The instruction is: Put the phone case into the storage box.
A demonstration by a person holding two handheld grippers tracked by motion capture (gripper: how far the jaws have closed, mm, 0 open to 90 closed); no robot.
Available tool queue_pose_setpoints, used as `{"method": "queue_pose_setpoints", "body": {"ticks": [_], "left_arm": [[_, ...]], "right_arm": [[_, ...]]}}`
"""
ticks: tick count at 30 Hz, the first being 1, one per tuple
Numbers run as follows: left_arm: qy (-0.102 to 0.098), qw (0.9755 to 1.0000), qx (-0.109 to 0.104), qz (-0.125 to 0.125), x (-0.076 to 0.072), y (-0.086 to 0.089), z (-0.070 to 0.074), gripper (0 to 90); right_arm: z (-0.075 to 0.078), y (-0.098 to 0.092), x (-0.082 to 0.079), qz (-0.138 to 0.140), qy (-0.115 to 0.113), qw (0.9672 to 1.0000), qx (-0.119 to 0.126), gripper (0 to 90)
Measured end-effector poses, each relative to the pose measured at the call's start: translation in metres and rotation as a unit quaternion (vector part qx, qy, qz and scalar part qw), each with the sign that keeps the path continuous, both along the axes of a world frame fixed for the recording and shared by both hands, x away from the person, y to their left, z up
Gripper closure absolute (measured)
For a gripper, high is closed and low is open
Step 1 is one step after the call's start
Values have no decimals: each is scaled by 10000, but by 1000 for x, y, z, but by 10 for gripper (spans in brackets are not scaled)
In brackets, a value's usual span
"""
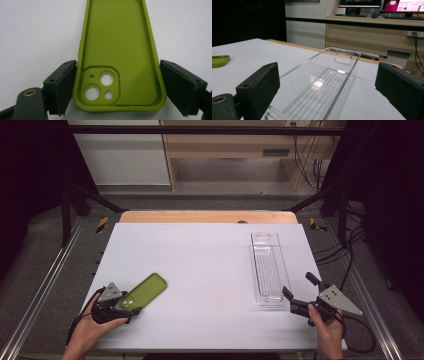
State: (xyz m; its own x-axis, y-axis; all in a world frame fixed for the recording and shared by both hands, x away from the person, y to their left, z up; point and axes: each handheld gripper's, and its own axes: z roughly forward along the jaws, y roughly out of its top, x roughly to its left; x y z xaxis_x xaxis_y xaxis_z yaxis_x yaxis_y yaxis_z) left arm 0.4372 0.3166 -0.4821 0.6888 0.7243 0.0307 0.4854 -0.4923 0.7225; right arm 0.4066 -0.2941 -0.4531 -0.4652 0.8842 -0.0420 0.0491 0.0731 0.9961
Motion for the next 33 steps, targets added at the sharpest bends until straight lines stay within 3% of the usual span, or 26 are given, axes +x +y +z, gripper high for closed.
{"method": "queue_pose_setpoints", "body": {"ticks": [2,4,9,13,17,23,27,33], "left_arm": [[-98,9999,57,-90,0,-4,4,165],[-185,9996,-36,-196,1,-9,10,165],[-396,9976,-32,-570,7,-31,30,165],[-603,9945,-49,-850,14,-53,50,165],[-714,9914,28,-1095,25,-75,66,164],[-781,9876,141,-1354,36,-102,75,164],[-724,9853,347,-1507,38,-115,70,164],[-650,9844,437,-1574,35,-122,59,164]], "right_arm": [[5,4,-3,11,-61,10000,-25,59],[13,10,-6,57,-161,9997,-175,54],[44,39,-14,331,-388,9955,-794,44],[59,67,-15,548,-394,9865,-1490,36],[65,90,-11,860,-359,9755,-1992,33],[65,114,6,1203,-185,9700,-2106,38],[64,127,16,1357,-39,9673,-2144,45],[59,151,22,1645,108,9579,-2351,56]]}}
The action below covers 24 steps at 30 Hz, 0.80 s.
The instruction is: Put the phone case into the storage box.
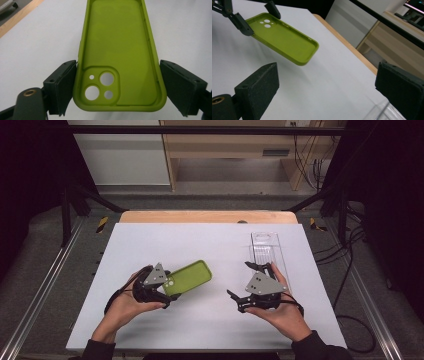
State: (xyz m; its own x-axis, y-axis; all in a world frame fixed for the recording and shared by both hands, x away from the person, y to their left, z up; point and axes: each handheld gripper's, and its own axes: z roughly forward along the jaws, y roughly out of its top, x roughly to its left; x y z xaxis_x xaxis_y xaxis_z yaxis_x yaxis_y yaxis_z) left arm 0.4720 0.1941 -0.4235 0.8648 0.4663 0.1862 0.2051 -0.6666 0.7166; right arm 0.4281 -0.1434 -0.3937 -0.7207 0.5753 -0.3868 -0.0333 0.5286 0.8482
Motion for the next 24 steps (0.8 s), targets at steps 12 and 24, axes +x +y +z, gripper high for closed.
{"method": "queue_pose_setpoints", "body": {"ticks": [12,24], "left_arm": [[-62,9994,177,-276,-11,-15,-3,164],[-33,9989,300,-362,-12,-19,-6,164]], "right_arm": [[-18,29,-2,394,349,9971,-555,59],[-26,53,0,764,427,9897,-1134,71]]}}
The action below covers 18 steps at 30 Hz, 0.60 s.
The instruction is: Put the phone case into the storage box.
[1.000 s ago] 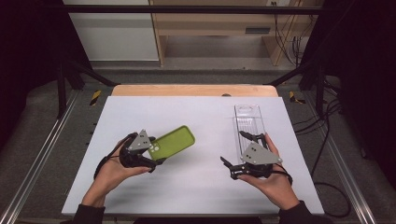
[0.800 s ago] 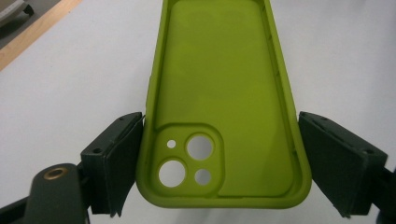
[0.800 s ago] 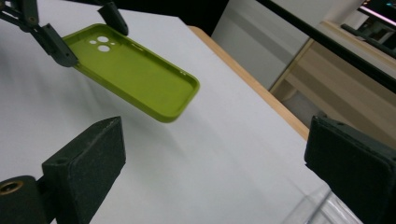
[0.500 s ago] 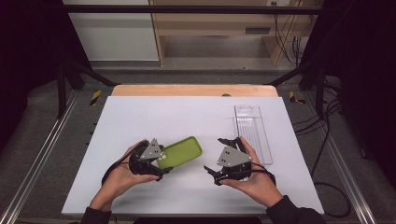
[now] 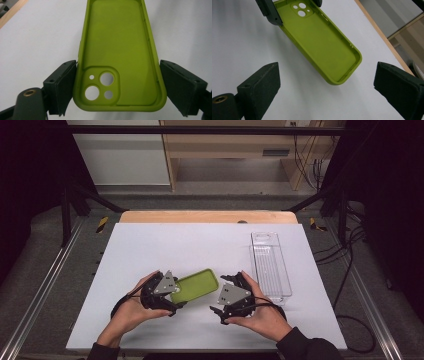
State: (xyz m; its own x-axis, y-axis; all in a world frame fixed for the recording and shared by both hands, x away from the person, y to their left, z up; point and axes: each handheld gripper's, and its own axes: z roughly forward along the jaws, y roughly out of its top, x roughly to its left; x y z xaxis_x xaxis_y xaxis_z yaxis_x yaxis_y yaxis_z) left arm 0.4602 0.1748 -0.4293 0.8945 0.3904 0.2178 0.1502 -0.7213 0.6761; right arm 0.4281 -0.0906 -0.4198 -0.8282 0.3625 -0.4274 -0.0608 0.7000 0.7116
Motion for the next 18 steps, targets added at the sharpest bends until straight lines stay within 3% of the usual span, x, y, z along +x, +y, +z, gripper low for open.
{"method": "queue_pose_setpoints", "body": {"ticks": [12,18], "left_arm": [[15,10000,21,-13,0,3,-2,163],[34,10000,32,-27,0,2,-3,163]], "right_arm": [[-7,17,3,207,32,9991,-374,113],[-6,24,4,272,26,9988,-417,126]]}}
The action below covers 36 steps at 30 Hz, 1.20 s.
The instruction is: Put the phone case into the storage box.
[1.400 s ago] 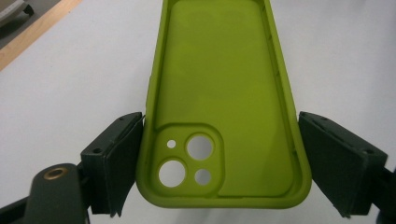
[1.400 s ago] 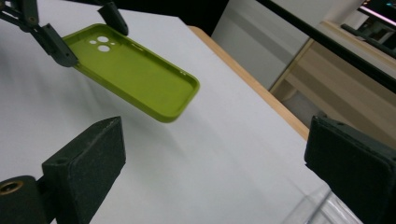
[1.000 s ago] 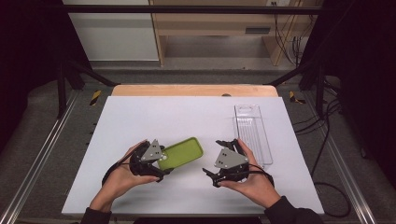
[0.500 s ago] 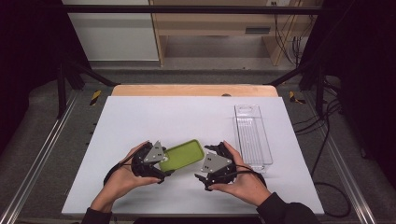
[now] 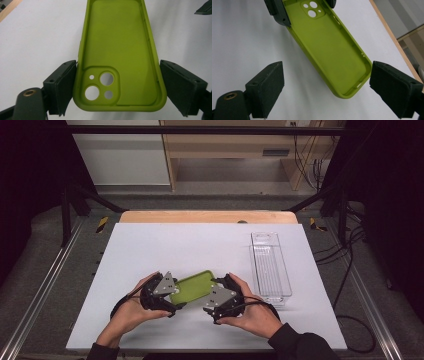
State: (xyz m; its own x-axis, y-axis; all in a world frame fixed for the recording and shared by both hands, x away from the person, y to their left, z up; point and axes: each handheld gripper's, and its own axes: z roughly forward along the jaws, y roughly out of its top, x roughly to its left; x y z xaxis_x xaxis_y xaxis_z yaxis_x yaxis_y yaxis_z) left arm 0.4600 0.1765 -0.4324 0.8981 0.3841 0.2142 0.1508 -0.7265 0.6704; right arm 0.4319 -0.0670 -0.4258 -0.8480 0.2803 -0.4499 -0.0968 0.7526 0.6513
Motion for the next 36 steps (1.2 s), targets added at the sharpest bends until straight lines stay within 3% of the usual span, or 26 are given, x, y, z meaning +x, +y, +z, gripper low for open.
{"method": "queue_pose_setpoints", "body": {"ticks": [8,16,21,27,36], "left_arm": [[-8,10000,-8,-14,0,1,0,163],[-62,9999,23,-81,-2,2,4,163],[-96,9999,64,-98,-3,2,5,163],[-114,9998,96,-123,-4,1,6,163],[-152,9996,172,-149,-5,1,6,163]], "right_arm": [[0,5,0,79,-39,9999,-69,179],[-4,12,-2,182,-122,9995,-235,322],[-5,22,-5,392,-272,9981,-379,416],[-5,37,-10,698,-482,9935,-754,527],[-7,50,-13,1012,-760,9836,-1283,639]]}}
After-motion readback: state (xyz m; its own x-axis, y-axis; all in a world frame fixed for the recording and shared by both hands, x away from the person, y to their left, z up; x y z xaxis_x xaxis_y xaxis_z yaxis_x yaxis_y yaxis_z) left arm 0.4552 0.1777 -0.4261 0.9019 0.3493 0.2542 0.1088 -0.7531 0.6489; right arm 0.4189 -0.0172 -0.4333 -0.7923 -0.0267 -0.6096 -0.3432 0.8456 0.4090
